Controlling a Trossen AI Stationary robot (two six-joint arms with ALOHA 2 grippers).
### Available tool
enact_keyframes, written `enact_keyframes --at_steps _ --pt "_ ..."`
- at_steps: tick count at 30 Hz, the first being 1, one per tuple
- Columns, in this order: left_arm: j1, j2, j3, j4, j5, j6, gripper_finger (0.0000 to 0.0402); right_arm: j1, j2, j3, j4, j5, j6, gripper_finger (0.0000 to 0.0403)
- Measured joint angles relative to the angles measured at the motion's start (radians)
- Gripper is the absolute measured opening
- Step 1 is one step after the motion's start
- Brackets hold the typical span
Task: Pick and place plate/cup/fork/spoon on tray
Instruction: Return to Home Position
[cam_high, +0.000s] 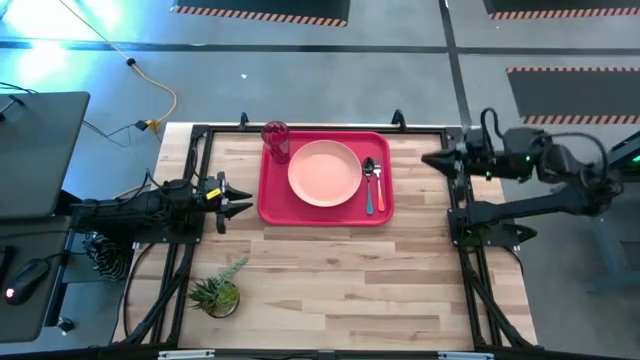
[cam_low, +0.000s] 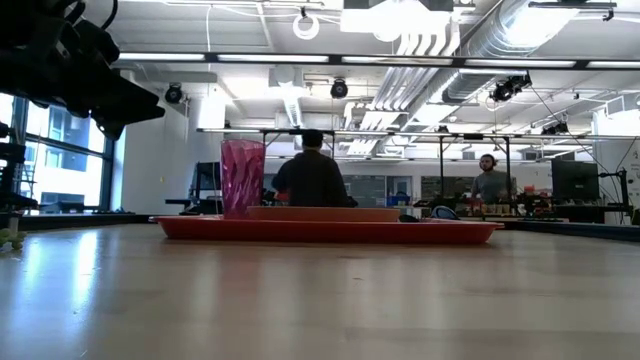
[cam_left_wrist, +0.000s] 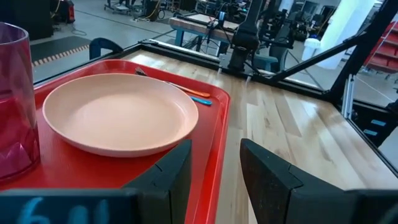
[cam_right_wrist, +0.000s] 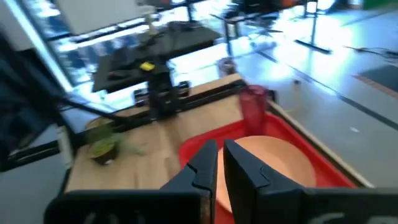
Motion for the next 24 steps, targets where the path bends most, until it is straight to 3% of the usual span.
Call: enact_keyframes --at_steps 10,16,24 --pt "0.000 0.000 0.000 0.000 0.000 0.016 0.0126 0.000 -0.310 -0.403 0.131 -0.086 0.022 0.0011" --pt "0.000 0.000 0.001 0.000 0.000 0.017 0.0126 0.000 -0.484 -0.620 0.272 -0.203 0.030 0.0011" --pt "0.000 0.000 0.001 0.000 0.000 0.017 0.0126 0.000 -0.674 -0.788 0.354 -0.298 0.010 0.0011"
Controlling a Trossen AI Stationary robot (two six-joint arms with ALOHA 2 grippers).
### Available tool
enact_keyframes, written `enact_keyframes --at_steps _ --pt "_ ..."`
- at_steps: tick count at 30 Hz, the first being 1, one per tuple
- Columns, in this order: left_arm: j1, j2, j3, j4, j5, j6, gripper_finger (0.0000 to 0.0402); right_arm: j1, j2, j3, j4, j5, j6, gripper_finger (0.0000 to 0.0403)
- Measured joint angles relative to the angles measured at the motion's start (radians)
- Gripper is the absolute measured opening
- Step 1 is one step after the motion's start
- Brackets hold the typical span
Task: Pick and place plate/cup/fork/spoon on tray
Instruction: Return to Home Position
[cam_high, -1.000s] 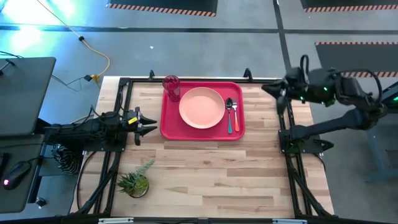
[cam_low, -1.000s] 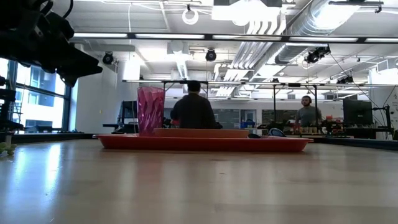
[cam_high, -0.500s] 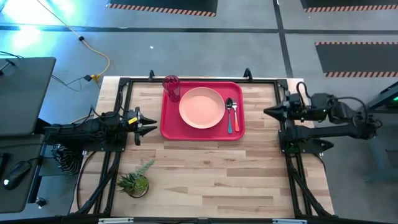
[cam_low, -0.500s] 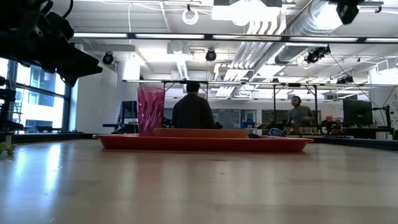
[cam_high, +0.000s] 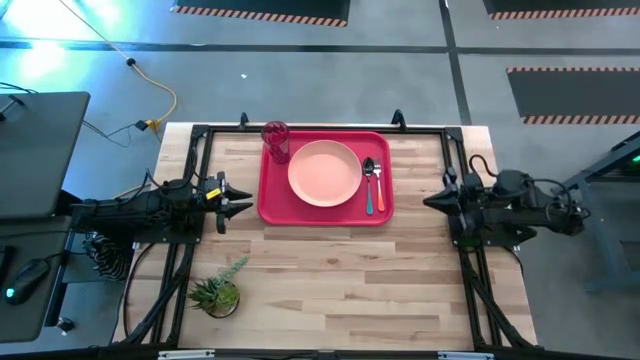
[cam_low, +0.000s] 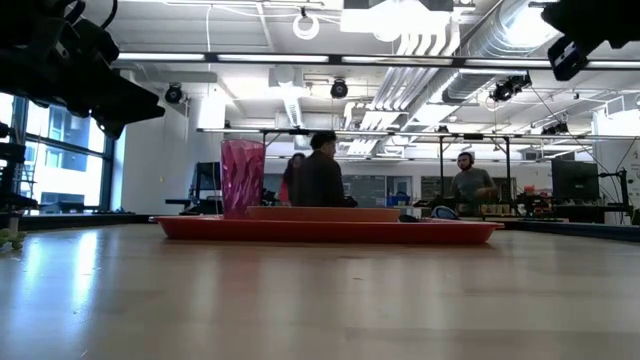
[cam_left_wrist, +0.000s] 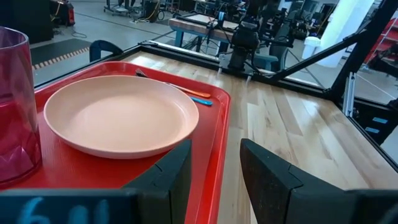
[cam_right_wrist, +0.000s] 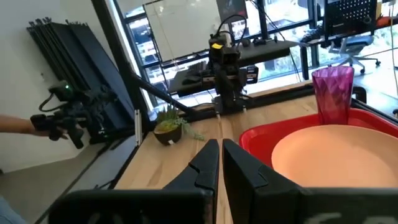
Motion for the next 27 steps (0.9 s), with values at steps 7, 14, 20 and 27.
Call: enact_keyframes --at_steps 7,14,20,27 --pt "0.000 0.000 0.000 0.000 0.001 0.001 0.0126 0.000 -0.004 -0.061 0.022 0.000 -0.016 0.0011" --pt "0.000 0.000 0.000 0.000 0.001 0.001 0.0126 0.000 -0.012 -0.152 0.087 -0.008 0.008 0.0011" --pt "0.000 0.000 0.000 0.000 0.001 0.001 0.0126 0.000 -0.013 -0.270 0.237 -0.010 0.006 0.0011" --pt "0.000 0.000 0.000 0.000 0.000 0.001 0.0126 0.000 -0.006 -0.362 0.380 -0.013 0.038 0.0011"
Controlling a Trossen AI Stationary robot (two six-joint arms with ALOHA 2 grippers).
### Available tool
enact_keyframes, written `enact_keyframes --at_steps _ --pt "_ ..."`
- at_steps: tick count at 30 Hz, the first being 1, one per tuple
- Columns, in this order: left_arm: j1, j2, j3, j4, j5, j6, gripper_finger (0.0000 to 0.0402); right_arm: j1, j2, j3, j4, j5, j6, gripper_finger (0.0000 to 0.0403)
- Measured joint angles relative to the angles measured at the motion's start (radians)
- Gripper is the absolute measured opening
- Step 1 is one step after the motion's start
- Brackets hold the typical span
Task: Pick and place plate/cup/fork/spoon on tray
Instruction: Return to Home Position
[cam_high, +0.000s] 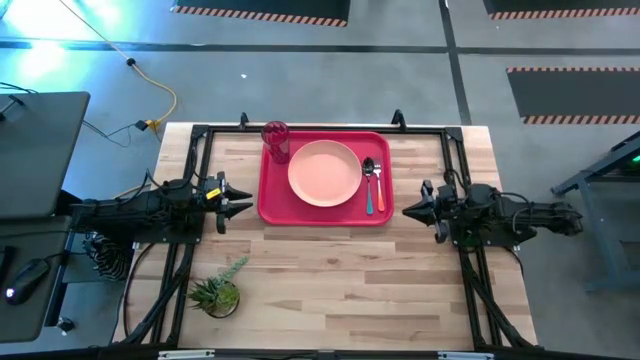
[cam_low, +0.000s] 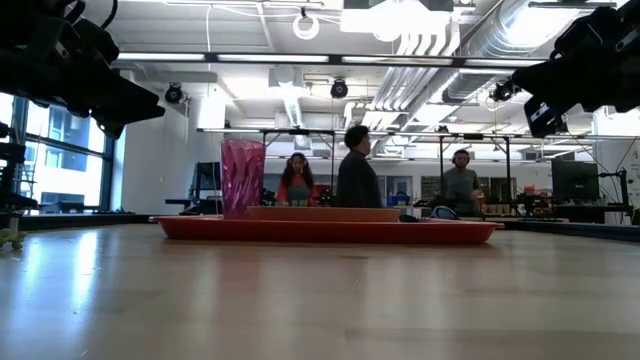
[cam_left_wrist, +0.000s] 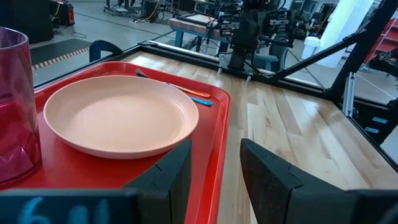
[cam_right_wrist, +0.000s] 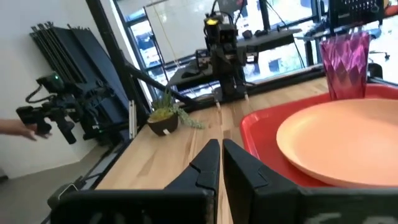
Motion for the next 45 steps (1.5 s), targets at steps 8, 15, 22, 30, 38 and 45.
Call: enact_keyframes --at_steps 8,15,22,30,38,45 --pt "0.000 0.000 0.000 0.000 0.000 0.000 0.0126 0.000 0.002 -0.005 0.007 0.028 0.089 0.0011" --pt "0.000 0.000 0.000 0.000 0.000 0.000 0.0126 0.000 0.002 -0.005 0.007 0.028 0.101 0.0011" --pt "0.000 0.000 0.000 0.000 0.000 0.000 0.0126 0.000 0.002 -0.005 0.007 0.028 0.101 0.0011" --pt "0.000 0.000 0.000 0.000 0.000 0.000 0.0126 0.000 0.002 -0.005 0.006 0.028 0.101 0.0011" --pt "0.000 0.000 0.000 0.000 0.000 0.000 0.0126 0.000 0.002 -0.005 0.005 0.029 0.101 0.0012" --pt "0.000 0.000 0.000 0.000 0.000 0.000 0.0126 0.000 0.003 -0.005 0.005 0.029 0.101 0.0012"
